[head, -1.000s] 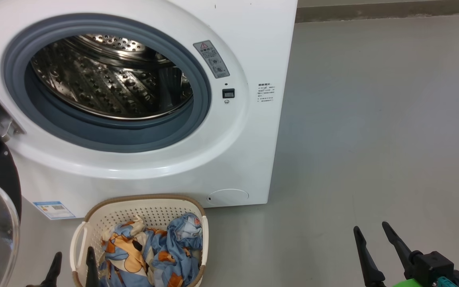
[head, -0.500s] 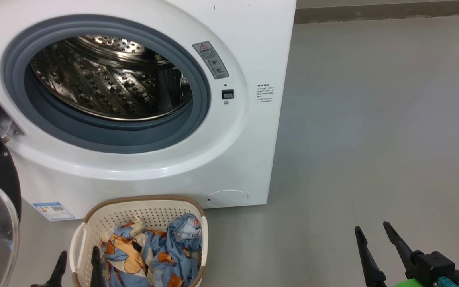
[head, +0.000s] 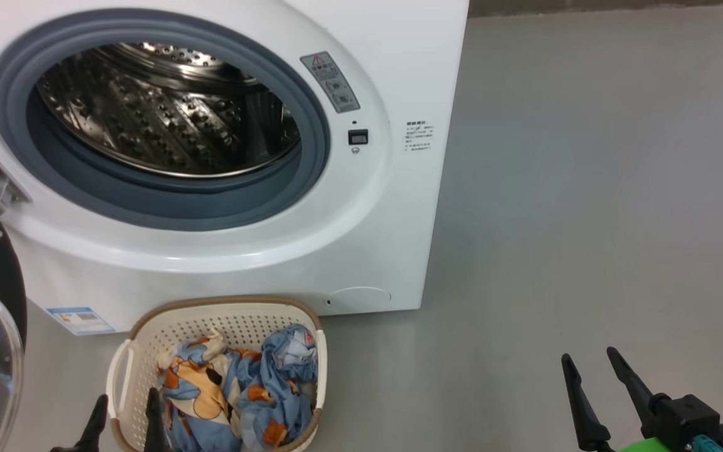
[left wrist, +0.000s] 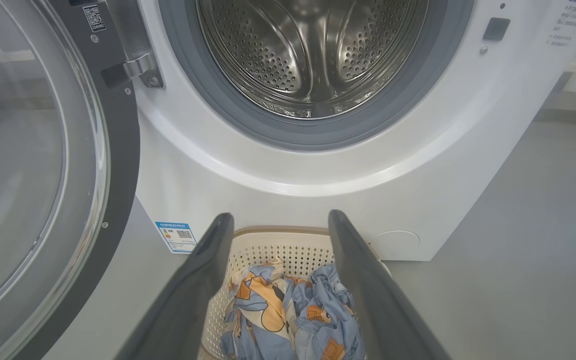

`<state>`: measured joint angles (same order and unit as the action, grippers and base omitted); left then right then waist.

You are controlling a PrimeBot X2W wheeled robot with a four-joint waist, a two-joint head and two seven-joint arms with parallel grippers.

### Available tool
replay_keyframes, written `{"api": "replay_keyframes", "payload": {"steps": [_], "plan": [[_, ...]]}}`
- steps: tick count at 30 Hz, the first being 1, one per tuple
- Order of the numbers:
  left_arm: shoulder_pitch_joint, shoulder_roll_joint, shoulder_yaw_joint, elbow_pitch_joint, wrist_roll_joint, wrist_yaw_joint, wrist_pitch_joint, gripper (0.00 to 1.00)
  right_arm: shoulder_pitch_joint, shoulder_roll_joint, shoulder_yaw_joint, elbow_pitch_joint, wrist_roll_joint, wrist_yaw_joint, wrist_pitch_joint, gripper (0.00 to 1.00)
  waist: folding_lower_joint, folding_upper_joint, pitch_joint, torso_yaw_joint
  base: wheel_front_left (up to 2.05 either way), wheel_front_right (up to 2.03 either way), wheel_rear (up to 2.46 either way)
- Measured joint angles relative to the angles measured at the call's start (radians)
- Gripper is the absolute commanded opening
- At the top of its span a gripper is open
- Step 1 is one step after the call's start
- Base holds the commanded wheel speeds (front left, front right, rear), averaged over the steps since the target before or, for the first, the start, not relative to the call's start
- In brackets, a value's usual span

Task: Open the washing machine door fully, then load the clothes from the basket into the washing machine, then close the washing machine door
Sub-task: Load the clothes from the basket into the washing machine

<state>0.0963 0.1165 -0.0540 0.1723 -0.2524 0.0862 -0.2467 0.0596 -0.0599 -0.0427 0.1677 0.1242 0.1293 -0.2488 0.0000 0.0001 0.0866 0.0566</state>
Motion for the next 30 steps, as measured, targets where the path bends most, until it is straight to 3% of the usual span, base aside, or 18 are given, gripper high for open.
{"api": "replay_keyframes", "payload": {"steps": [10,18,30], "plan": [[-0.047,0.018,0.001,0.000,-0.009,-0.004,-0.001,1.00,-0.026,0.003,-0.005,-0.019,-0.007,0.000,0.000,1.00,0.0000,0.0000,0.072,-0.002,0.00,0.00,0.00],[-0.119,0.023,0.020,0.013,-0.035,-0.035,-0.002,1.00,-0.074,0.006,-0.007,-0.051,-0.009,0.000,-0.001,1.00,0.0000,0.0000,0.155,-0.007,0.00,0.00,0.00],[-0.397,0.042,0.020,0.140,-0.040,-0.099,-0.009,1.00,-0.175,0.007,-0.002,-0.075,-0.037,0.000,-0.001,1.00,0.0000,0.0000,0.338,-0.009,0.00,0.00,0.00]]}}
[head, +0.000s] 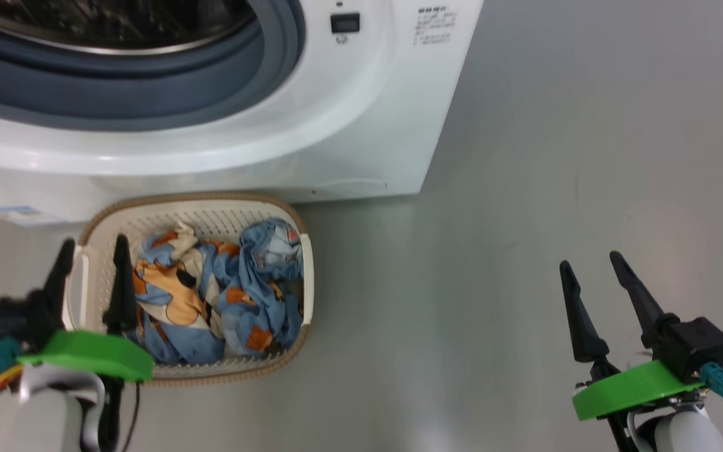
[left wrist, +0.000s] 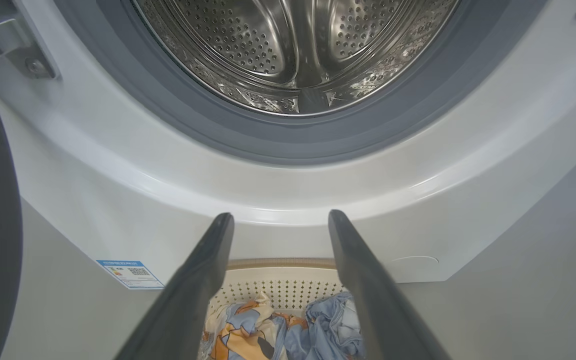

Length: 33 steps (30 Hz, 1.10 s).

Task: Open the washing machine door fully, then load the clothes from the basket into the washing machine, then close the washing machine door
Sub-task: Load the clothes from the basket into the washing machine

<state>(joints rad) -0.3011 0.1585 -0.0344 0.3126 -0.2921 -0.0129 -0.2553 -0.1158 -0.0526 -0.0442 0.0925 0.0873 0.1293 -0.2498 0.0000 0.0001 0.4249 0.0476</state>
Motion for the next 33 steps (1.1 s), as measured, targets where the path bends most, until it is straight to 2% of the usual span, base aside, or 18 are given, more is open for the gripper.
{"api": "replay_keyframes", "payload": {"steps": [3,15,33], "plan": [[-0.079,0.015,0.001,0.061,0.002,-0.023,0.000,1.00,-0.020,0.000,0.000,-0.009,0.000,0.000,0.000,1.00,0.0000,0.0000,0.053,0.001,0.00,0.00,0.00],[-0.315,0.019,0.010,0.306,0.011,-0.081,0.000,1.00,-0.098,-0.002,0.004,-0.040,-0.024,0.000,0.000,1.00,0.0000,0.0000,0.245,-0.002,0.00,0.00,0.00],[-0.526,0.053,-0.010,0.729,0.015,-0.111,0.000,1.00,-0.138,-0.003,0.004,-0.072,-0.023,0.000,0.000,1.00,0.0000,0.0000,0.451,-0.038,0.00,0.00,0.00]]}}
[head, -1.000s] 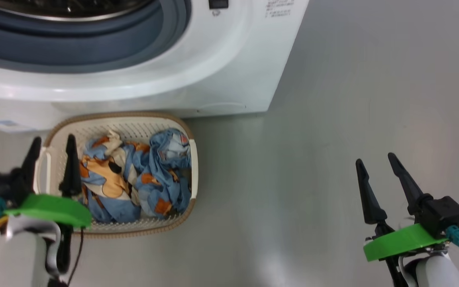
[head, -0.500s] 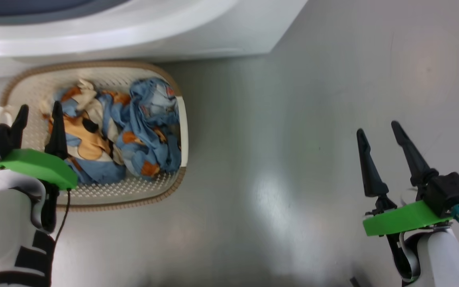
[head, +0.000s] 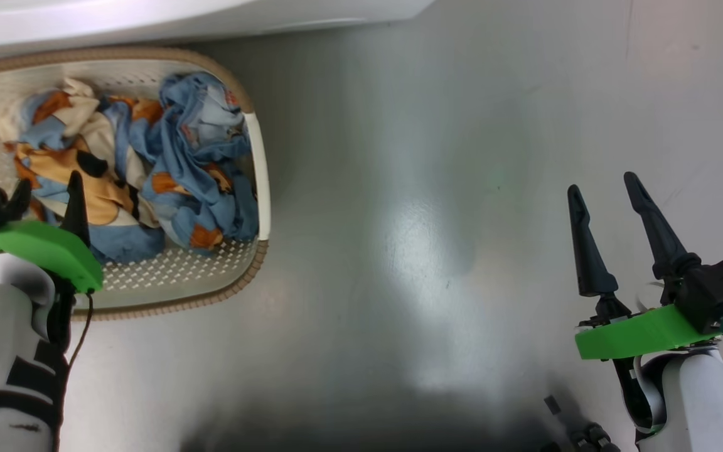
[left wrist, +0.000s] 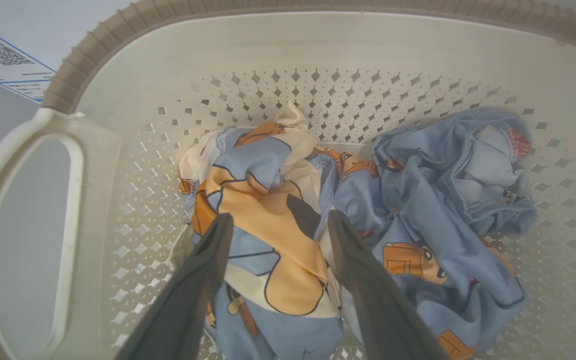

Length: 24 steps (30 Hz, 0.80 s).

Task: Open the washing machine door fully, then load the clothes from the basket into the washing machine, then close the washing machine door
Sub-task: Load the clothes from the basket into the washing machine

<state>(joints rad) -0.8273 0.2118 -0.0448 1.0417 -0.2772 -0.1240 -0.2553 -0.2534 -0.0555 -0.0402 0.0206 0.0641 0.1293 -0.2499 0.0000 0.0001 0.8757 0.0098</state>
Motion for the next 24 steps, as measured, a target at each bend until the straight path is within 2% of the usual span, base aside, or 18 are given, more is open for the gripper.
{"api": "replay_keyframes", "payload": {"steps": [9,12,24], "plan": [[-0.088,0.015,-0.027,0.148,0.000,-0.003,0.011,1.00,0.001,0.000,-0.005,-0.022,0.001,0.000,0.000,1.00,0.0000,0.0000,0.047,-0.021,0.00,0.00,0.00],[-0.123,0.033,-0.039,0.191,0.006,0.017,0.036,1.00,0.001,0.000,-0.004,-0.026,0.007,0.000,0.000,1.00,0.0000,0.0000,0.067,-0.027,0.00,0.00,0.00],[-0.207,0.060,-0.038,0.230,-0.011,0.022,0.108,1.00,0.001,0.000,0.001,-0.041,0.012,0.000,-0.007,1.00,0.0000,0.0000,0.124,-0.051,0.00,0.00,0.00]]}}
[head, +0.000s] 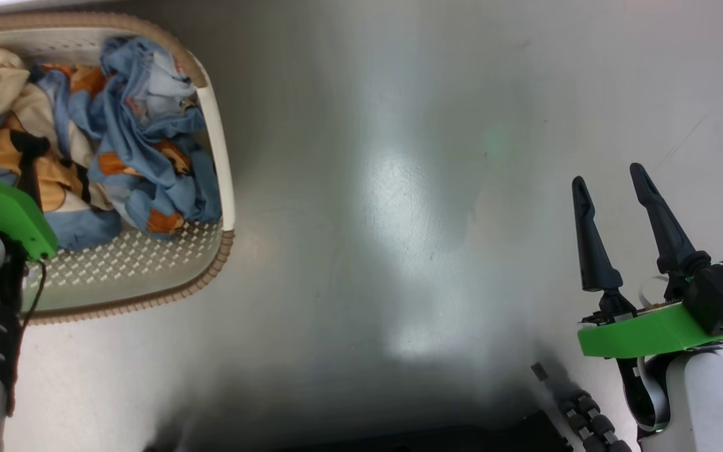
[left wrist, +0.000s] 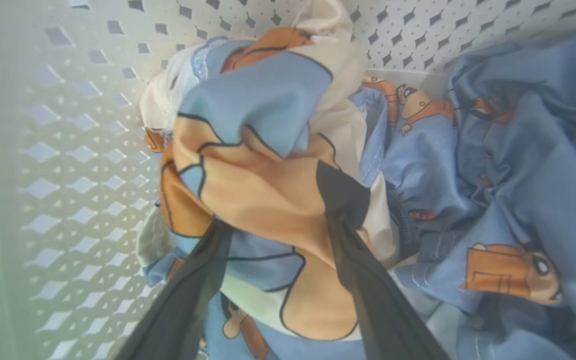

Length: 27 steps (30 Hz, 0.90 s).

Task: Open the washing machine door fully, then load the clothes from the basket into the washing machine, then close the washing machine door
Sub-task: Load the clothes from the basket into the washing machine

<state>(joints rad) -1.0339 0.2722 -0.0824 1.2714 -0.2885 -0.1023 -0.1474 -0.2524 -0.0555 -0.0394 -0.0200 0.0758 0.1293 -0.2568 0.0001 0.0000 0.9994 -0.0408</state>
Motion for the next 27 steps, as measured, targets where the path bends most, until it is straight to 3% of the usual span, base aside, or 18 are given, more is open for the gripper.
{"api": "replay_keyframes", "payload": {"steps": [9,10,13,17,27], "plan": [[-0.039,0.021,0.006,0.011,-0.028,0.019,0.068,1.00,0.000,0.000,0.001,-0.011,0.024,0.000,0.000,1.00,0.0000,0.0000,0.034,-0.016,0.00,0.00,0.00],[-0.040,0.021,0.005,0.012,-0.028,0.019,0.080,0.89,0.000,0.000,0.001,-0.012,0.024,0.000,0.000,1.00,0.0000,0.0000,0.035,-0.018,0.00,0.00,0.00],[-0.040,0.020,0.001,0.016,-0.034,0.012,0.087,0.00,0.000,0.000,0.002,-0.013,0.024,0.000,0.000,1.00,0.0000,0.0000,0.034,-0.022,0.00,0.00,0.00],[-0.040,0.017,0.002,0.017,-0.047,-0.001,0.084,0.00,0.000,0.000,0.002,-0.016,0.031,0.000,0.000,1.00,-0.0001,0.0000,0.022,-0.026,0.00,0.00,0.00],[-0.009,0.012,-0.027,0.016,-0.052,-0.021,-0.051,0.00,-0.011,0.001,-0.007,-0.005,0.032,0.000,0.000,1.00,0.0000,0.0000,-0.043,-0.023,0.00,0.00,0.00]]}}
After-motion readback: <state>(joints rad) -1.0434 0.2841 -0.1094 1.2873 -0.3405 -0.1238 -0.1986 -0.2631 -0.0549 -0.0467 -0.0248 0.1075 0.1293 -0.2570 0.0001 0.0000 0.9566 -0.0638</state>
